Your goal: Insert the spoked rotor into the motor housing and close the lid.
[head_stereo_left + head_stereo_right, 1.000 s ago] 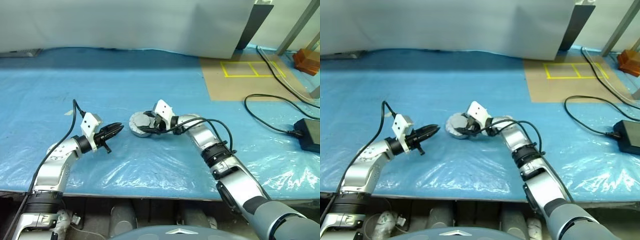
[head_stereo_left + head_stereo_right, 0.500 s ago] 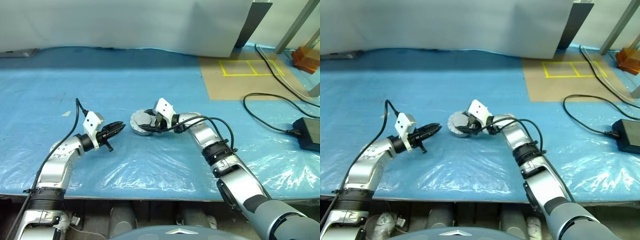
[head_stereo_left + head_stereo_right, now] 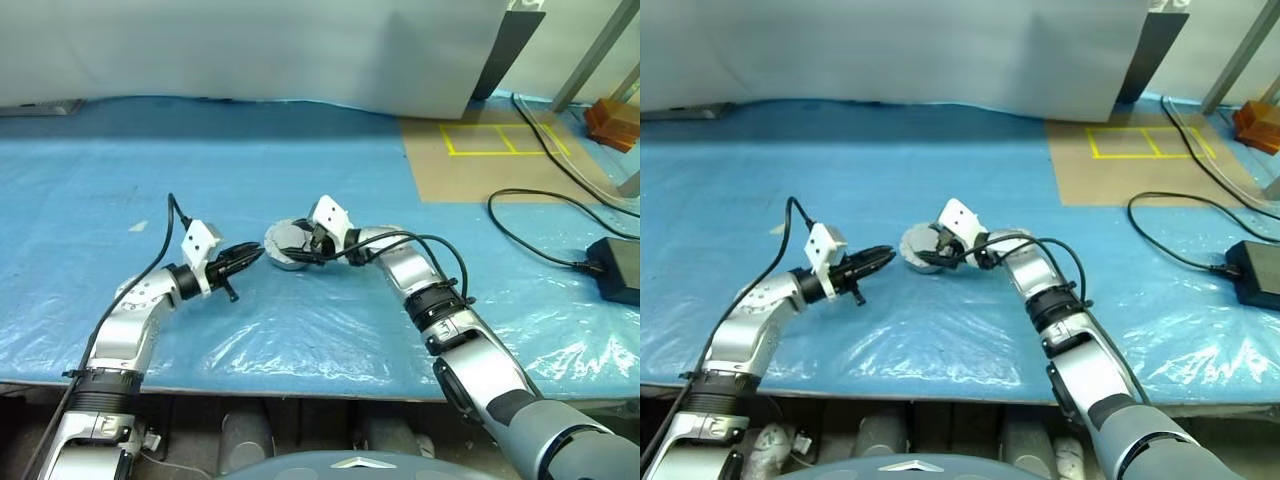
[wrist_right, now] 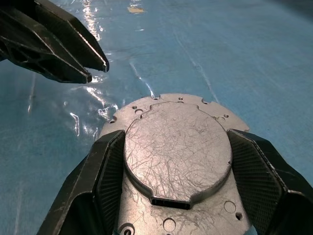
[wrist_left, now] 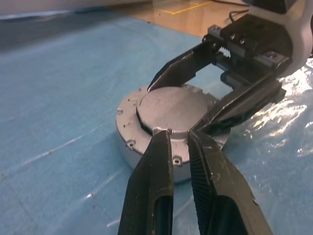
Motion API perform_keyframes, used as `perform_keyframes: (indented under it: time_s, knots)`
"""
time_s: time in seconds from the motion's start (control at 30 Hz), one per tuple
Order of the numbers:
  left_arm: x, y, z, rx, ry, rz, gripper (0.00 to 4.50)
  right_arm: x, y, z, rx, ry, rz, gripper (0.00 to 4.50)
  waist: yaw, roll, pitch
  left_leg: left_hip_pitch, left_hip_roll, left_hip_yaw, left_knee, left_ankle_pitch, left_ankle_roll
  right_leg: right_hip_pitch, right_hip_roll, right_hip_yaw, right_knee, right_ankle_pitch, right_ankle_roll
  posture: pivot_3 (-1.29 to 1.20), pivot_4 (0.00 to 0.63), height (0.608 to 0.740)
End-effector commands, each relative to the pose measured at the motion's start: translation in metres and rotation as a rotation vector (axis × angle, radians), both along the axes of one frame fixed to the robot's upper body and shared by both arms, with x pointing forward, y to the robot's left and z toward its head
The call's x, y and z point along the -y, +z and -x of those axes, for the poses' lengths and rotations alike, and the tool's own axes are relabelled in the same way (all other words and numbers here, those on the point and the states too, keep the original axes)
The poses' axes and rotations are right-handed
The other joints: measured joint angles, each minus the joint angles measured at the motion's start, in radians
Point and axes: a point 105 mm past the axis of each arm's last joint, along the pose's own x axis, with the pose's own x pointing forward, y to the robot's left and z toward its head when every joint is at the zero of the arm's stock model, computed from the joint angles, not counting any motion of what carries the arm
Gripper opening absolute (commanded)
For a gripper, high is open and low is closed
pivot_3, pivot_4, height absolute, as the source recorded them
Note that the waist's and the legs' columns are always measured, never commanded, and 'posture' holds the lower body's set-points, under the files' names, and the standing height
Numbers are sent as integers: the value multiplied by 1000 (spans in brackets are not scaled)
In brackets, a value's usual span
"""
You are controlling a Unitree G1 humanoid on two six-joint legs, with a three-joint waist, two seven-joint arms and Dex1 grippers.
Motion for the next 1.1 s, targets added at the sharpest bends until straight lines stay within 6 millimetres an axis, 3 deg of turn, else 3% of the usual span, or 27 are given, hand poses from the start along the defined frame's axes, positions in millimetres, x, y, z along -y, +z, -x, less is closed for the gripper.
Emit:
perform_keyframes:
  time_s: [0.03, 0.23, 0.5, 0.73, 1.1]
  knots:
    - [8, 6, -5, 30, -32, -4, 589, 22, -48, 12, -131, -16, 151, 2922, 1, 0, 0, 0, 0, 0, 0, 0, 0, 0, 0, 0, 0, 0, 0, 0, 150, 740]
    - [14, 10, -15, 61, -30, 8, 589, 34, -49, -7, -104, -168, 178, 2922, 0, 0, 0, 0, 0, 0, -1, 0, 0, 0, 0, 0, -1, 0, 0, 0, 150, 740]
    - [18, 4, -8, 54, -40, 8, 589, 34, -57, 6, -153, -102, 193, 2922, 8, 1, 0, 1, 0, 0, -1, 0, 0, 1, -1, 0, -1, 0, 0, 0, 150, 740]
    - [8, -15, -19, 28, 27, -84, 589, 26, -37, 10, -228, -58, 87, 2922, 20, 1, -1, -1, -1, 0, -3, 0, 0, 2, 0, -1, -8, 0, 1, 0, 150, 740]
    - [21, -18, -23, 22, -6, -52, 589, 26, -42, 20, -239, -47, 97, 2922, 22, 0, -1, -1, -1, 0, -10, 0, -1, 1, 0, -3, -11, 2, 5, 0, 150, 740]
